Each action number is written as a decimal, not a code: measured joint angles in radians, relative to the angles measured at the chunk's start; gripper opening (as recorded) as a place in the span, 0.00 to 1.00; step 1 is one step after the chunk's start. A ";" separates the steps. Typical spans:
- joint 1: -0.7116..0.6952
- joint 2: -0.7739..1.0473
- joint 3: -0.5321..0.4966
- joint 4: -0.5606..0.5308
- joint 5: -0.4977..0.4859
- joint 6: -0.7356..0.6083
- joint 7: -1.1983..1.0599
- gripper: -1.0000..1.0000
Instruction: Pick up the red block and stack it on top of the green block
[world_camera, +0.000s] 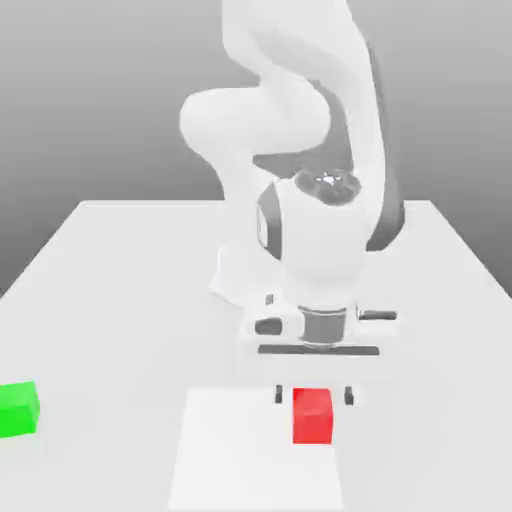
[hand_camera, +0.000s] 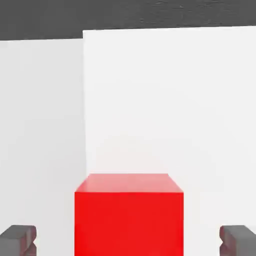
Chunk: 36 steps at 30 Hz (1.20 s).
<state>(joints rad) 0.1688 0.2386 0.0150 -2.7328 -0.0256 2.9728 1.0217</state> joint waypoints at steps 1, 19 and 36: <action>0.000 0.000 0.000 0.000 0.000 0.000 0.000 0.00; -0.132 -0.202 -0.043 0.018 0.023 -0.222 -0.140 0.00; -0.570 -0.122 -0.234 0.236 0.074 -0.364 -0.708 0.00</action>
<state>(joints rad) -0.4013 0.1166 -0.2191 -2.4971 0.0483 2.6089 0.3138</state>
